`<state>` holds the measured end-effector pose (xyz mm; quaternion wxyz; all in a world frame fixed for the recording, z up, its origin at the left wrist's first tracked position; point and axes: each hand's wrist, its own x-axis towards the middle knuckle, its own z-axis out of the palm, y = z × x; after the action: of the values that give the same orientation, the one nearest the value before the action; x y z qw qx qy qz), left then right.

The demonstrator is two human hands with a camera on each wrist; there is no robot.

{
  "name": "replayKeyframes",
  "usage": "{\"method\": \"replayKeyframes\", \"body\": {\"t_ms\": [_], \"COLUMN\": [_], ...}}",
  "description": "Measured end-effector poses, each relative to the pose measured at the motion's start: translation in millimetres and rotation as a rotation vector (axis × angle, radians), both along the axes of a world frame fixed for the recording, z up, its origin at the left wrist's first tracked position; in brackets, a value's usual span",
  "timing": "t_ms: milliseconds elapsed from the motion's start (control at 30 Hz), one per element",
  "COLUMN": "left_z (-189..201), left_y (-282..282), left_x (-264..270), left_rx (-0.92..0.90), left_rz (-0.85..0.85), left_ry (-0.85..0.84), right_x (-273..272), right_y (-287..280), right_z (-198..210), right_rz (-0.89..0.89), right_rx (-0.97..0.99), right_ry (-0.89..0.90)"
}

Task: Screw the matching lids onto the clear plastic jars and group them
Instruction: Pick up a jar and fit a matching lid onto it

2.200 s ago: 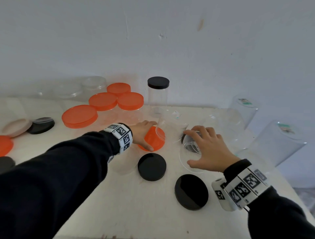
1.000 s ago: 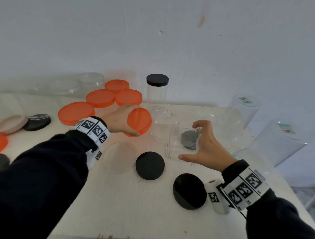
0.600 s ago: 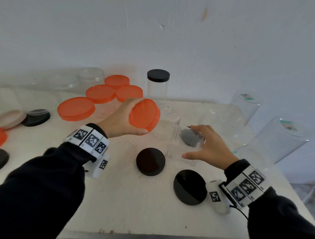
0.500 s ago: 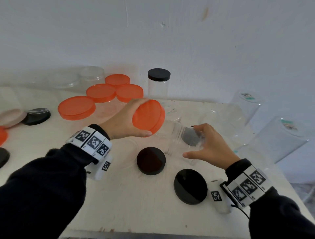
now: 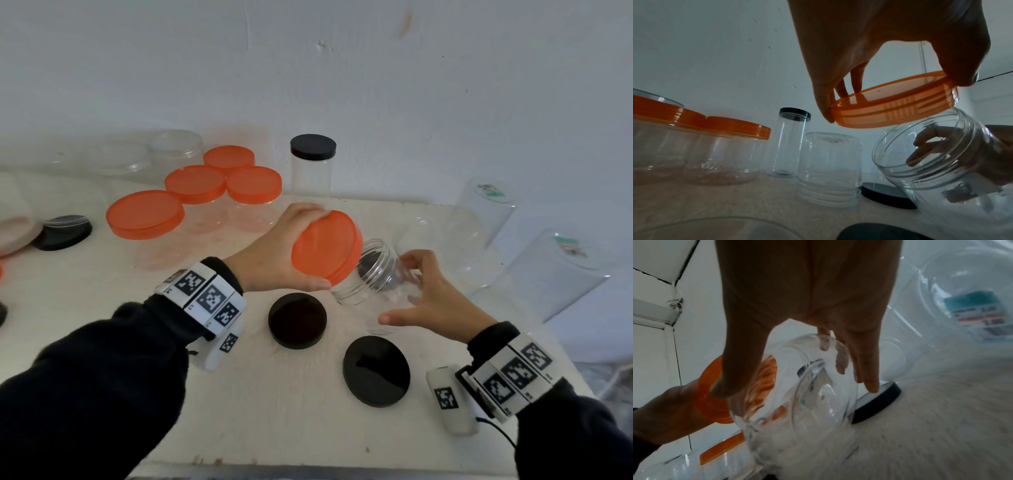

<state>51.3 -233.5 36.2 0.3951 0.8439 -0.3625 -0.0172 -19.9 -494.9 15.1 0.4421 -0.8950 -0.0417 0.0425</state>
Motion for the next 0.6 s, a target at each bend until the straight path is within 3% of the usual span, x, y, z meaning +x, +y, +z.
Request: {"method": "replayKeyframes", "body": {"t_ms": [333,600], "left_z": [-3,-2], "left_y": [-22,-39], "left_x": [0,-7], "left_rx": [-0.002,0.109], "left_rz": [-0.052,-0.071], "left_ry": [-0.009,-0.004], "right_x": [5,12], "right_y": [-4,-6], "right_z": [-8,-12], "right_rz": [0.066,0.104], "right_rx": [-0.038,-0.024], "right_ry": [0.038,0.052]}}
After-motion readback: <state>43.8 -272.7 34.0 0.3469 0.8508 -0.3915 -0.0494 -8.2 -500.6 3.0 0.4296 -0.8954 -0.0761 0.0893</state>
